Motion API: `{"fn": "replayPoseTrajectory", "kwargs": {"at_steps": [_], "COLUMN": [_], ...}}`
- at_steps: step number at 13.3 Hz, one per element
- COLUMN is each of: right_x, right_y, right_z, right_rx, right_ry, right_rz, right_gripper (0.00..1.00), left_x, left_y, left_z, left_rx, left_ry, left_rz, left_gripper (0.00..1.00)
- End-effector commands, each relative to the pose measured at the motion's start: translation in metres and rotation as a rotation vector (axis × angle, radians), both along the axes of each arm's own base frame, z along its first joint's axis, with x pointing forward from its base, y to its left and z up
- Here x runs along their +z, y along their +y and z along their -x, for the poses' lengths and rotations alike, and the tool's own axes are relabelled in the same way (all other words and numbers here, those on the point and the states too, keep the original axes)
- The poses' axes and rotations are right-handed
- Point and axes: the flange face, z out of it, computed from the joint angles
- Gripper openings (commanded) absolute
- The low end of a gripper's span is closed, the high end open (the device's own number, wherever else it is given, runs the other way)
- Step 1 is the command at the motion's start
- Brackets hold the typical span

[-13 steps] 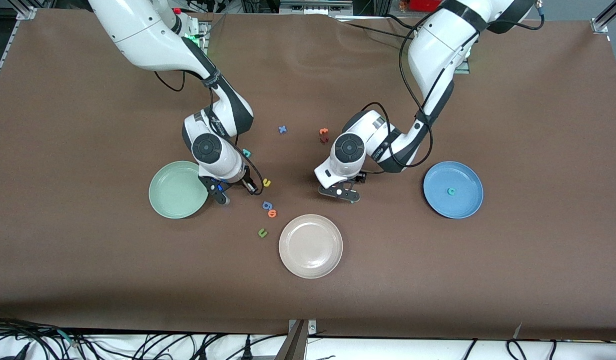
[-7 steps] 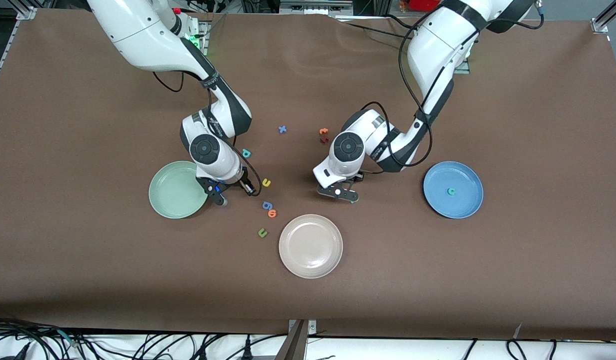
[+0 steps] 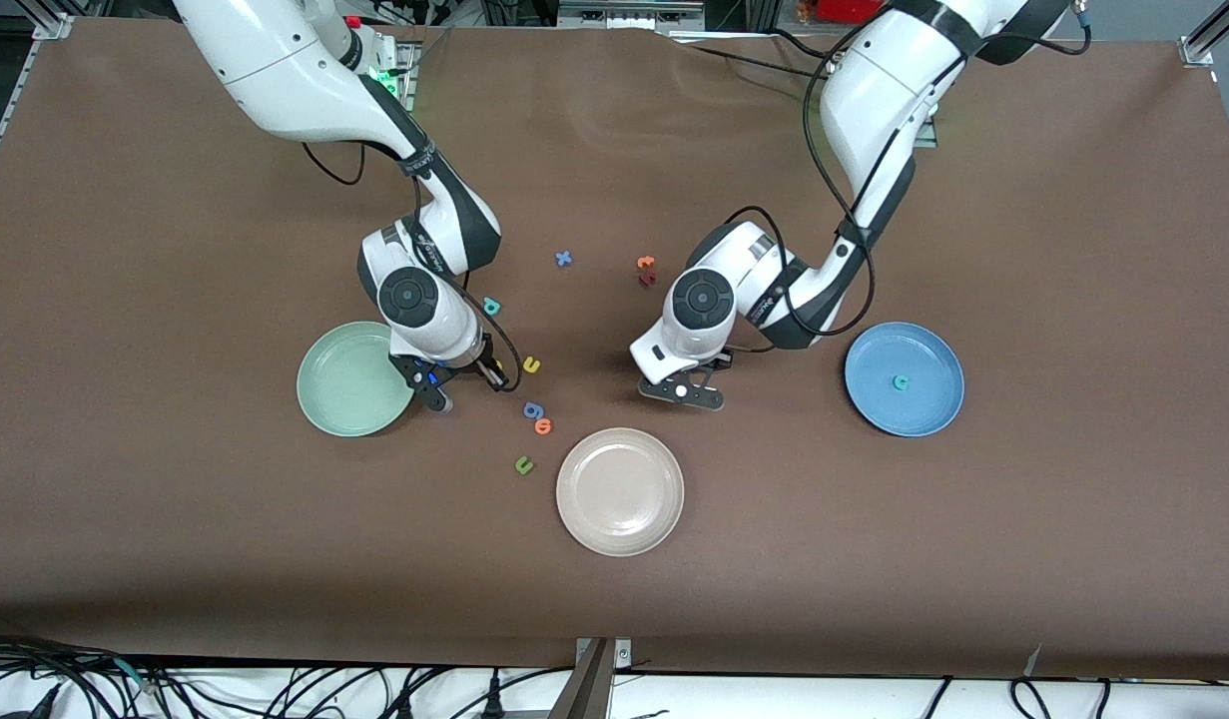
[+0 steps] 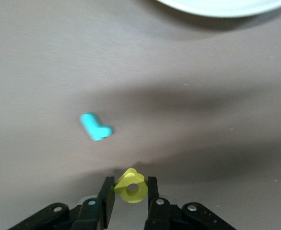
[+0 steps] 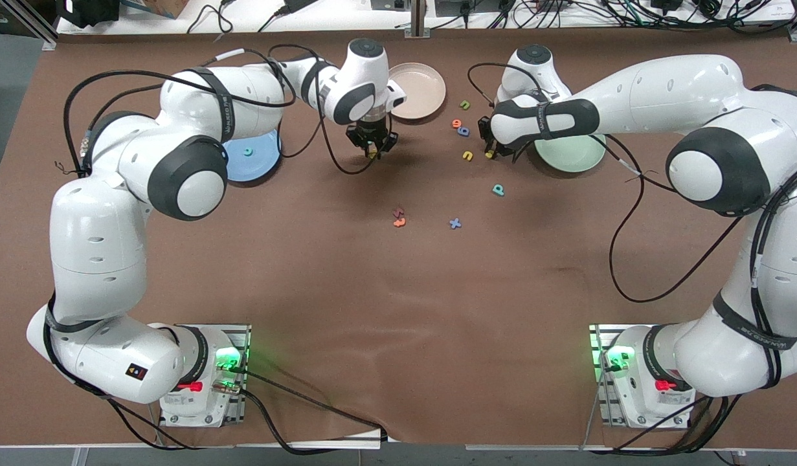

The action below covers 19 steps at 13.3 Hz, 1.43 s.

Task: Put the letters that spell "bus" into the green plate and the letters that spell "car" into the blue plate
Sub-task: 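Drop the yellow letter on the blue plate while the right gripper places 's'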

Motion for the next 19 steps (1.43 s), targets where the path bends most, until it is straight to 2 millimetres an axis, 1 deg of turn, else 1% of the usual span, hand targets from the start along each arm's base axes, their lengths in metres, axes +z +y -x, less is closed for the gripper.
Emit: {"fn": "replayPoseTrajectory", "kwargs": {"at_steps": [1,2,4,5,6,8,9,10,11,12,13,14,15,16,17,19], "right_x": [-0.005,0.006,0.028,0.039,0.050,0.071,0.077,0.082,0.085,0.087,0.086,0.085,0.079,0.069,0.061,0.049], "right_y": [-0.009,-0.012,-0.026,-0.032,-0.041,-0.056,-0.066,-0.082,-0.103,-0.120,-0.144,-0.165,-0.190,-0.205,-0.213,-0.215], "right_z": [0.002,-0.001,-0.009,-0.012,-0.016,-0.021,-0.023,-0.026,-0.030,-0.033,-0.038,-0.041,-0.045,-0.045,-0.046,-0.045], "right_rx": [0.080,0.112,0.138,0.163,0.193,0.228,0.262,0.300,0.338,0.380,0.403,0.433,0.446,0.465,0.478,0.474], "right_ry": [-0.009,-0.021,0.002,-0.003,0.002,0.011,0.022,0.038,0.054,0.073,0.088,0.097,0.107,0.120,0.130,0.142], "right_rz": [0.014,0.007,0.018,0.018,0.020,0.013,0.013,0.015,0.014,0.013,0.015,0.012,0.003,-0.006,-0.010,-0.014], "right_gripper": [0.13,0.11,0.10,0.10,0.10,0.10,0.10,0.10,0.10,0.10,0.10,0.10,0.10,0.10,0.10,0.11], "left_x": [0.033,0.035,0.041,0.043,0.042,0.038,0.034,0.029,0.033,0.032,0.032,0.031,0.030,0.032,0.034,0.039], "left_y": [0.039,0.060,0.099,0.125,0.148,0.186,0.204,0.223,0.239,0.254,0.270,0.278,0.279,0.277,0.273,0.266], "left_z": [-0.017,-0.022,-0.035,-0.042,-0.049,-0.057,-0.058,-0.057,-0.056,-0.056,-0.059,-0.061,-0.062,-0.062,-0.062,-0.063], "left_rx": [-0.066,-0.100,-0.180,-0.206,-0.235,-0.256,-0.294,-0.330,-0.346,-0.369,-0.386,-0.385,-0.384,-0.388,-0.379,-0.374], "left_ry": [0.034,0.073,0.133,0.162,0.180,0.216,0.221,0.233,0.241,0.255,0.259,0.258,0.253,0.246,0.243,0.233], "left_rz": [-0.058,-0.073,-0.078,-0.079,-0.070,-0.062,-0.103,-0.135,-0.134,-0.123,-0.108,-0.100,-0.098,-0.096,-0.095,-0.079], "left_gripper": [0.00,0.00,0.00,0.00,0.00,0.00,0.00,0.00,0.00,0.00,0.04,0.24,0.99,1.00,1.00,1.00]}}
